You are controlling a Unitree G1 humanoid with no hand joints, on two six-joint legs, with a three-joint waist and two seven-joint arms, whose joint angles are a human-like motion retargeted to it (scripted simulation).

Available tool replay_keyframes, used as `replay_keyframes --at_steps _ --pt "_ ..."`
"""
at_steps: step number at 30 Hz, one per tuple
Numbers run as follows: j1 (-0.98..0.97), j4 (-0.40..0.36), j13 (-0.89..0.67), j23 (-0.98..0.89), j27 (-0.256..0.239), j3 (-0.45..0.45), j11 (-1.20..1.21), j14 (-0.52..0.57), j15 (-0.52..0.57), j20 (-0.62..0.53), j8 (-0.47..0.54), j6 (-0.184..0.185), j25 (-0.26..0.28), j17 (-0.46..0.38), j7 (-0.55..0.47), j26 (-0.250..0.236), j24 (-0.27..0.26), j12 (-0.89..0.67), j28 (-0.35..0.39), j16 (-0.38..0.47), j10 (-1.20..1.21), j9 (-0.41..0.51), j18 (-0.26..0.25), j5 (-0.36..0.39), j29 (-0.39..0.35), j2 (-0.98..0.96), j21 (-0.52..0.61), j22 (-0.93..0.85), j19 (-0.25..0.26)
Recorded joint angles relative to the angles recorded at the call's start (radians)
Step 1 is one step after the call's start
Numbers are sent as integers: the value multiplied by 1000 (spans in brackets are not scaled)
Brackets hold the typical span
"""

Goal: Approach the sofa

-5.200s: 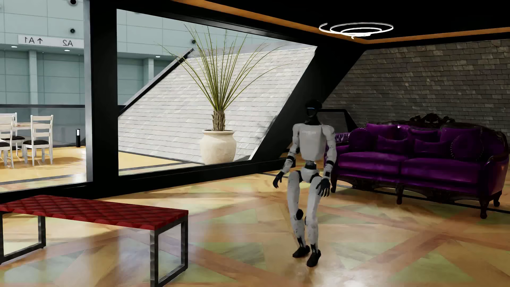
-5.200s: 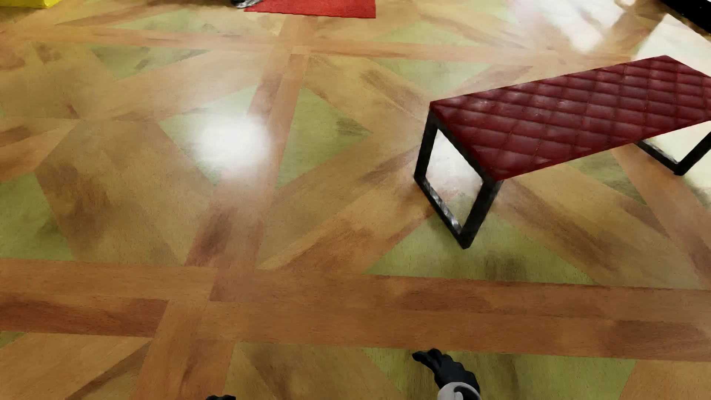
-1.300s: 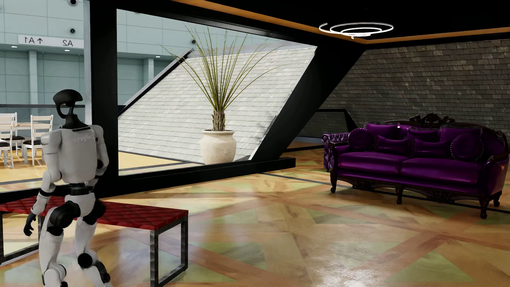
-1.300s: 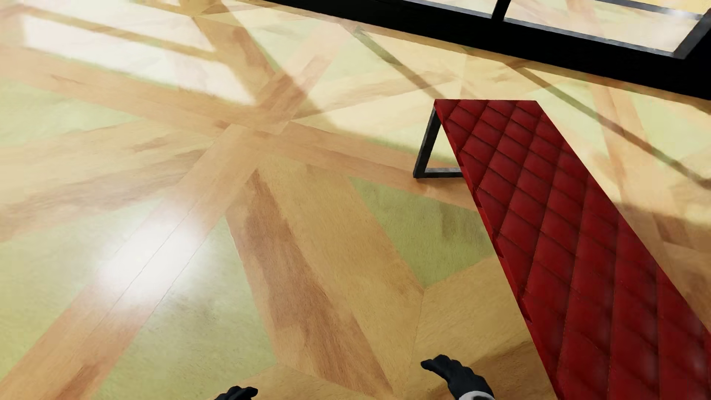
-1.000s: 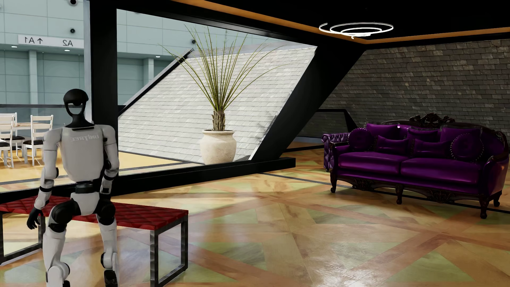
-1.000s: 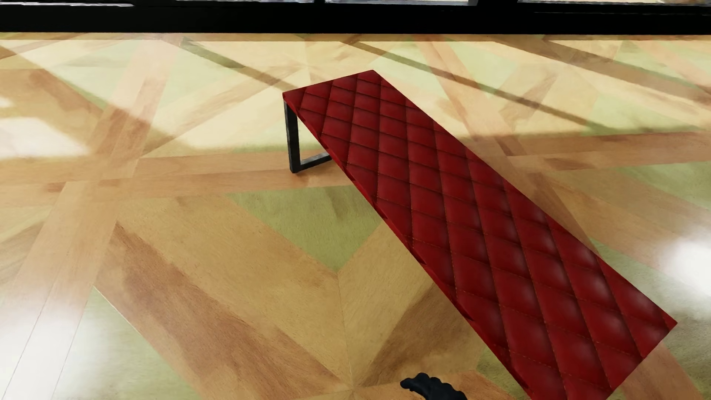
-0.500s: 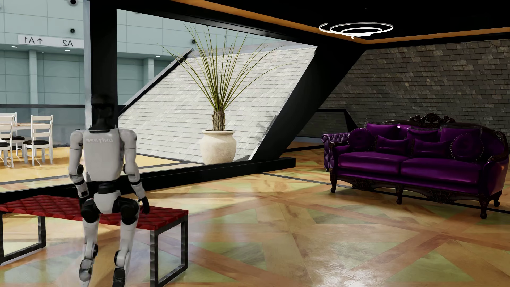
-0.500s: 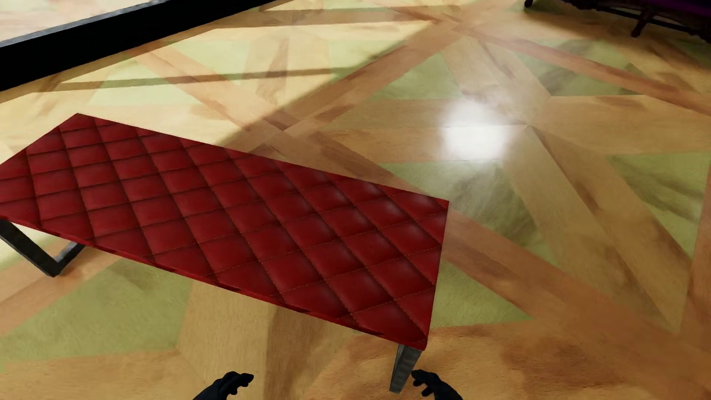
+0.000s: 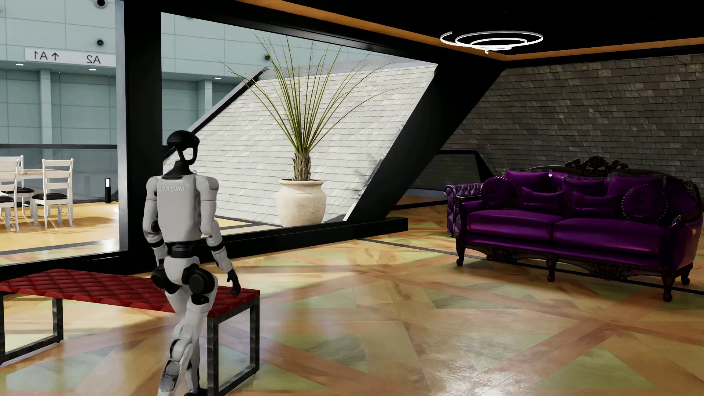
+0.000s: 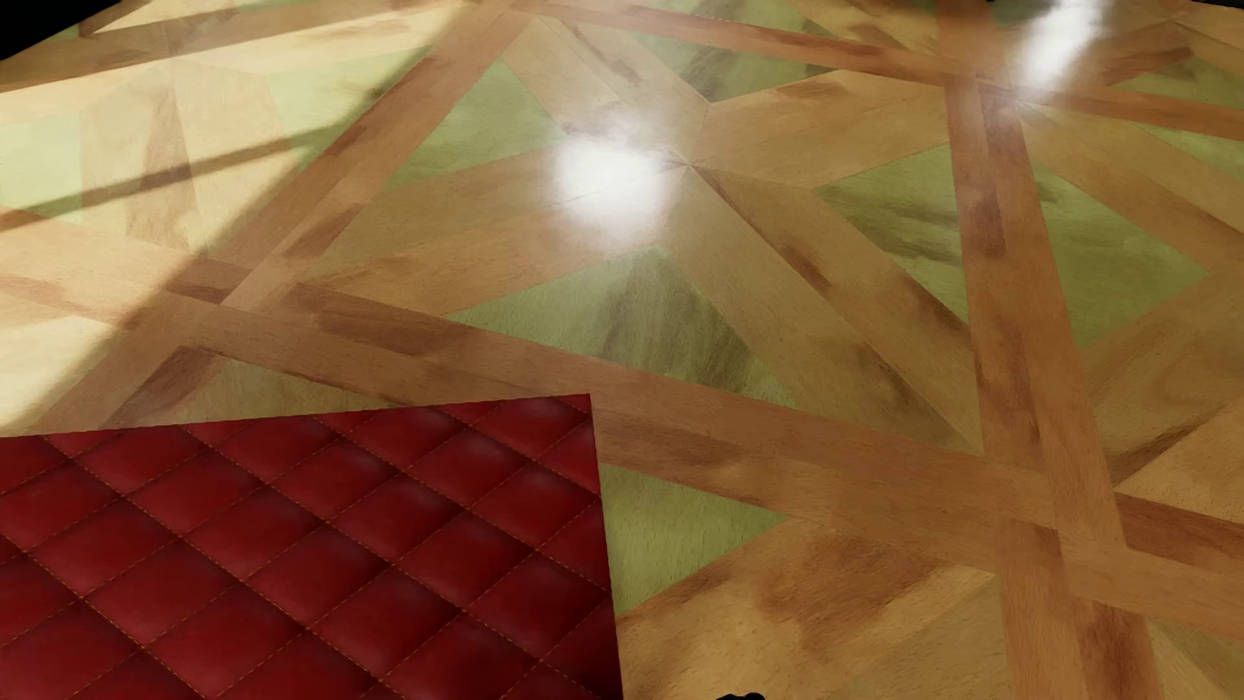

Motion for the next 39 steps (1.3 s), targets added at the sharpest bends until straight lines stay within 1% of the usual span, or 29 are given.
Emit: replay_keyframes --at_steps 1,2,3,4,5,6,7,9,10,11,13,16,17,19,20,21,22,23,24,25,26,28,30,31,33,35,37,38,39 --pt "22 -12 2 72 32 9 65 -32 88 18 -25 -22 -68 -28 12 -15 -2 -3 5 -7 7 -8 -3 -10 91 -22 70 22 29" --pt "36 -21 5 138 21 21 164 -67 160 34 -39 -38 -150 -52 32 -25 2 -14 6 -17 27 -13 19 -18 177 -63 161 41 160" --pt "40 -26 -2 180 -23 36 288 -108 210 54 -48 -50 -214 -86 64 -37 3 -20 13 -32 65 -15 48 -30 264 -119 237 47 378" --pt "37 -23 -13 194 -70 61 438 -156 267 79 -132 -58 -242 -128 114 -54 -3 -21 33 -56 115 -15 73 -59 338 -198 274 43 495" --pt "45 -14 -25 182 -100 85 587 -201 285 104 -220 -65 -234 -167 167 -73 -14 -20 60 -82 153 -12 95 -117 382 -288 266 37 500" --pt "73 -9 -34 152 -97 95 702 -238 203 120 -218 -72 -196 -193 210 -92 -20 -20 82 -103 167 -8 111 -163 378 -365 213 35 501" --pt "107 -10 -37 105 -63 95 781 -273 139 121 -204 -79 -138 -201 248 -105 -16 -22 93 -118 175 -3 124 -223 313 -443 119 40 503" --pt "180 -14 -28 -36 11 77 822 -339 22 87 -222 -89 7 -153 304 -125 16 -30 74 -121 183 6 135 -315 57 -585 -107 54 400" --pt "217 -14 -20 -112 15 63 785 -371 -41 62 -219 -90 60 -121 322 -141 33 -38 55 -112 186 8 135 -326 -54 -648 -167 55 356" --pt "256 -12 -16 -171 5 48 708 -401 -90 35 -217 -89 84 -106 338 -140 46 -57 30 -106 184 10 133 -332 -110 -699 -177 39 335" --pt "337 -3 -6 -256 -26 16 452 -445 -136 -3 -227 -76 68 -105 356 -147 54 -80 13 -83 156 9 123 -335 -105 -760 -125 -1 289" --pt "458 10 49 -306 -66 -34 -69 -478 62 -45 -185 -43 34 -91 347 -149 47 -126 6 -38 74 2 106 -307 -54 -760 -92 -37 265" --pt "499 16 78 -302 -65 -47 -189 -486 49 -65 -162 -31 15 -74 336 -143 49 -148 -3 -20 55 1 99 -300 -59 -748 -104 -39 294" --pt "575 42 117 -226 -27 -65 -126 -496 131 -88 -180 -10 6 -22 309 -118 58 -182 -13 6 62 4 71 -290 -101 -752 -154 -47 350" --pt "611 65 124 -145 6 -72 -35 -475 140 -76 -193 3 7 0 294 -104 52 -175 -2 15 92 7 59 -270 -115 -750 -177 -63 308" --pt "637 95 118 -39 53 -77 39 -428 104 -49 -209 19 -7 14 285 -90 33 -151 24 17 132 11 54 -244 -110 -743 -190 -84 298" --pt "637 131 105 70 107 -80 72 -338 66 -22 -230 38 -34 24 277 -77 7 -121 50 13 202 13 83 -222 -84 -715 -192 -100 279" --pt "607 178 97 155 148 -80 72 -223 37 -15 -257 59 -61 35 268 -67 -13 -98 55 14 312 15 85 -206 -48 -674 -193 -101 266" --pt "544 240 97 197 158 -77 58 -91 12 -39 -286 80 -78 46 268 -61 -13 -89 24 28 463 17 107 -190 -25 -630 -200 -89 255" --pt "464 325 103 201 138 -69 41 47 -13 -86 -314 103 -83 61 274 -62 11 -88 -35 56 626 19 91 -170 -24 -588 -213 -79 245" --pt "369 391 106 189 105 -57 25 125 -38 -136 -337 127 -86 74 244 -74 44 -87 -97 92 782 23 60 -144 -44 -546 -220 -83 235" --pt "165 375 60 200 88 -41 1 24 -90 -171 -363 162 -137 87 124 -97 70 -48 -138 138 1005 36 5 -97 -81 -459 -185 -135 213" --pt "8 351 -43 232 109 -37 8 -79 -154 -110 -366 176 -218 92 88 -86 14 23 -68 128 1033 45 -14 -71 -43 -389 -118 -176 199" --pt "-51 341 -99 226 93 -32 16 -156 -187 -81 -359 178 -237 94 89 -62 -16 50 -31 104 976 47 -10 -64 -30 -358 -103 -177 193" --pt "-136 315 -186 145 25 -16 7 -234 -237 -48 -338 172 -225 96 95 -17 -36 77 -15 72 740 45 1 -66 -49 -293 -99 -154 185" --pt "-165 280 -232 21 -62 1 -36 -200 -264 -50 -319 157 -169 86 118 2 -19 70 -38 54 398 37 34 -81 -84 -222 -85 -100 185" --pt "-157 224 -269 -84 -121 14 -90 -128 -276 -48 -300 137 -102 67 97 1 4 72 -67 37 53 26 -18 -99 -104 -152 -36 -63 186" --pt "-164 211 -289 -112 -130 18 -94 -125 -287 -36 -288 127 -76 60 81 -4 8 83 -69 28 -28 21 -84 -102 -110 -125 -1 -59 187" --pt "-166 205 -308 -122 -126 21 -93 -129 -293 -24 -279 119 -60 49 87 -9 10 94 -65 15 -46 15 -104 -110 -108 -101 37 -55 190"
